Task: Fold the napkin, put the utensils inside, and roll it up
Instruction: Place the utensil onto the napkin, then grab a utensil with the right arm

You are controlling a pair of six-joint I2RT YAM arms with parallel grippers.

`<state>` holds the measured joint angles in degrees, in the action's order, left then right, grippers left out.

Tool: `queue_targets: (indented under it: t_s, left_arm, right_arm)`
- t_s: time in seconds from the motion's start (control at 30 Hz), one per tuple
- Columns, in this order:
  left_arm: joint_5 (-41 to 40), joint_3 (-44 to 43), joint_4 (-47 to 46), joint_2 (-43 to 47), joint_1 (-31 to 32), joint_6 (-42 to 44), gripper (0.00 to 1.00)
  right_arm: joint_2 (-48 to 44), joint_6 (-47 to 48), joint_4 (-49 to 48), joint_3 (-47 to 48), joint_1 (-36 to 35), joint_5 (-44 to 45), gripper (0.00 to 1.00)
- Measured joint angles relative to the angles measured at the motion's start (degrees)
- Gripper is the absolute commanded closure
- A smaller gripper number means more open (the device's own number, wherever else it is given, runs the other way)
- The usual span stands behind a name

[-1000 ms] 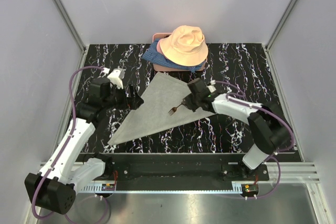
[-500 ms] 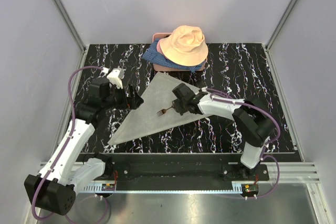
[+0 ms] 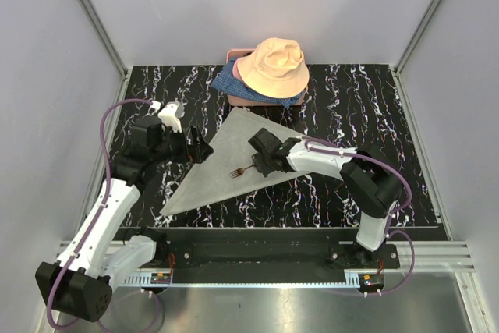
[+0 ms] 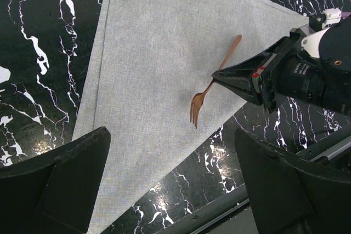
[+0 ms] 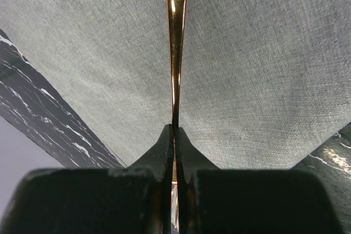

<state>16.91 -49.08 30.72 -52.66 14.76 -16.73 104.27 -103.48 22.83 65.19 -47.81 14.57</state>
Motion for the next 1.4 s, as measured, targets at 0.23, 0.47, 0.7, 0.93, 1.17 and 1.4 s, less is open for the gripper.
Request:
queue_targets:
  t_s: [0.23, 0.47, 0.7, 0.93, 1.17, 1.4]
  left_arm:
    - [0.0, 0.0, -0.1, 0.6, 0.1, 0.0, 0.01]
    - [0.0, 0.0, -0.2, 0.8, 0.5, 0.0, 0.01]
    - [0.0, 0.0, -0.3, 1.2, 0.6, 0.0, 0.01]
    - [0.0, 0.0, -0.3, 1.2, 0.7, 0.0, 0.01]
    - [0.0, 0.0, -0.3, 1.2, 0.7, 0.0, 0.01]
    - [0.0, 0.0, -0.3, 1.2, 0.7, 0.0, 0.01]
  right_arm:
    - [1.5, -0.9, 0.9, 1.2, -0.5, 0.3, 1.00]
    - [3.0, -2.0, 1.2, 2.3, -0.5, 1.0, 1.00]
    - [3.8, -2.4, 1.3, 3.2, -0.5, 1.0, 0.68]
    - [3.8, -1.4, 1.2, 3.5, -0.5, 1.3, 0.48]
    - [-10.3, 5.9, 0.5, -5.4, 1.6, 5.7, 0.47]
    - [-36.0, 19.2, 3.4, -21.7, 24.7, 6.5, 0.48]
